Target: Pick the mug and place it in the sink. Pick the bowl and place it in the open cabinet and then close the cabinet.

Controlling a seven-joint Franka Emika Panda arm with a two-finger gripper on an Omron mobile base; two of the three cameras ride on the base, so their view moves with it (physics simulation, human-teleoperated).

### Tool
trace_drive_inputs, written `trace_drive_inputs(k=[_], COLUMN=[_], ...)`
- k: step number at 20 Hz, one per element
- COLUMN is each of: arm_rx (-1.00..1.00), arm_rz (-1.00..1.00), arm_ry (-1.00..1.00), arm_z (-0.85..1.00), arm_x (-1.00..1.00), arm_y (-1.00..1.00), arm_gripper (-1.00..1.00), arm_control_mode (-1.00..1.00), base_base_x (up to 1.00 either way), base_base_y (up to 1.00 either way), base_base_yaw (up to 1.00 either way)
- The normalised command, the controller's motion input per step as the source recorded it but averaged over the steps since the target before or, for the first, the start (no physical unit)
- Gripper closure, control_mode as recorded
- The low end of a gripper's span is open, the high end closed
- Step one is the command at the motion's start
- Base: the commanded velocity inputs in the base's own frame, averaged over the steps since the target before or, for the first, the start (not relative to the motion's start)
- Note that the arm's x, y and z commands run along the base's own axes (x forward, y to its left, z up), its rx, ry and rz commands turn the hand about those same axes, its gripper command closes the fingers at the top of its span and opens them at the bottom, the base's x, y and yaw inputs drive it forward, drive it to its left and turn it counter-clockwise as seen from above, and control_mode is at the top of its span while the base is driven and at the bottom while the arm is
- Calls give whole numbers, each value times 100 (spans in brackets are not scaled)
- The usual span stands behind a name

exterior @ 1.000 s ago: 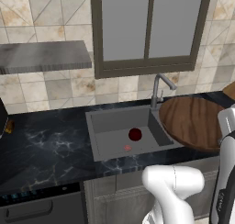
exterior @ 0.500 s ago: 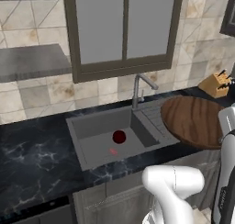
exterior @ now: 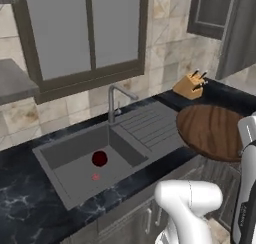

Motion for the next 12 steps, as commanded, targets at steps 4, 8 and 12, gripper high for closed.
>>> trace_drive_inputs(k=[4, 8, 12], arm_rx=[0, 0, 0], arm_rz=[0, 0, 0], arm_ry=[0, 0, 0], arm_z=[0, 0, 0], arm_x=[0, 0, 0], arm_y=[0, 0, 0], arm_gripper=[100, 100, 100], arm_control_mode=[100, 100, 100], base_base_x=[-12, -7, 6], base_base_y=[0, -3, -16], base_base_yaw=[-53, -53, -60])
